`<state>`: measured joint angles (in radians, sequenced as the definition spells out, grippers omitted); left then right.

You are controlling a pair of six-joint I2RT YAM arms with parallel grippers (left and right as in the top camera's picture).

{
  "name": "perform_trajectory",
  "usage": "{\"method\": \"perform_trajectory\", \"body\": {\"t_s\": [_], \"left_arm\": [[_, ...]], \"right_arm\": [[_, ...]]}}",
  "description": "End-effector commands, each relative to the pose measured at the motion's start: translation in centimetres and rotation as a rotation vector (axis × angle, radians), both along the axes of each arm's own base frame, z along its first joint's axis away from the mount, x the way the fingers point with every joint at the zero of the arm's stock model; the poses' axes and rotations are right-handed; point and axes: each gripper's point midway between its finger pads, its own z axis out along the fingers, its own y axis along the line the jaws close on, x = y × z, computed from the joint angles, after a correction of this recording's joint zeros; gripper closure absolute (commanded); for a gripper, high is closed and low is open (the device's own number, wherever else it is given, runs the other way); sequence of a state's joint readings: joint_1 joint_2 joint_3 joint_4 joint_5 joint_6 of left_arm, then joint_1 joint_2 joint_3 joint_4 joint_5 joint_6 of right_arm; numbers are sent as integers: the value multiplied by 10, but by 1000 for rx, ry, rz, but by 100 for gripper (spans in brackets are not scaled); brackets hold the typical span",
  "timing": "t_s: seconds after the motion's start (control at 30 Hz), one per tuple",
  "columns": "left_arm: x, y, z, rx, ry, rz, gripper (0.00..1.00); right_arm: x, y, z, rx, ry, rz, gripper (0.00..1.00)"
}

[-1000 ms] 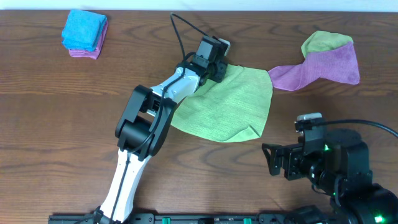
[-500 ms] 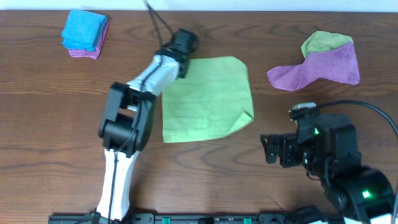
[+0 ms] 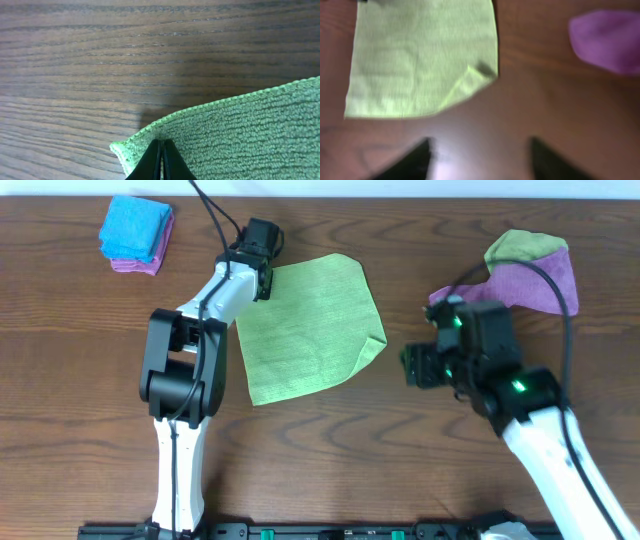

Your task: Fold the cloth

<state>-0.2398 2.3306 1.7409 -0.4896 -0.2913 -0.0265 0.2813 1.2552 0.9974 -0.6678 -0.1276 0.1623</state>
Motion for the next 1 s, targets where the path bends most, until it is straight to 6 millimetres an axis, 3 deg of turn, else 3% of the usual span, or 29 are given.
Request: {"method": "perform_trajectory", "body": {"t_s": [0.0, 0.1, 0.23, 0.33, 0.43, 0.53, 0.63, 0.77, 0.97], "left_arm": [[-12, -11, -3, -93, 34, -5, 94], [-8, -13, 27, -118, -18, -1, 94], [-10, -14, 80, -153, -91, 11, 94], [-23, -24, 115, -233, -102, -13, 94], [-51, -45, 139, -378, -40, -47, 94], [-79, -53, 138, -430, 67, -59, 94], [-99, -48, 127, -410, 157, -43, 94], [-111, -46, 119, -397, 208, -39, 94], [-121, -43, 106, -387, 248, -30, 94]], "right_arm": [[20, 15, -26, 8, 30, 47, 99], [39, 32, -57, 51, 60, 91, 99], [50, 48, -94, 95, 116, 128, 99], [62, 51, -106, 99, 97, 129, 99], [74, 57, -117, 105, 68, 135, 99], [78, 62, -138, 101, 83, 146, 99], [77, 64, -152, 110, 107, 150, 99], [70, 62, -161, 100, 152, 147, 99], [36, 64, -160, 130, 289, 174, 99]]}}
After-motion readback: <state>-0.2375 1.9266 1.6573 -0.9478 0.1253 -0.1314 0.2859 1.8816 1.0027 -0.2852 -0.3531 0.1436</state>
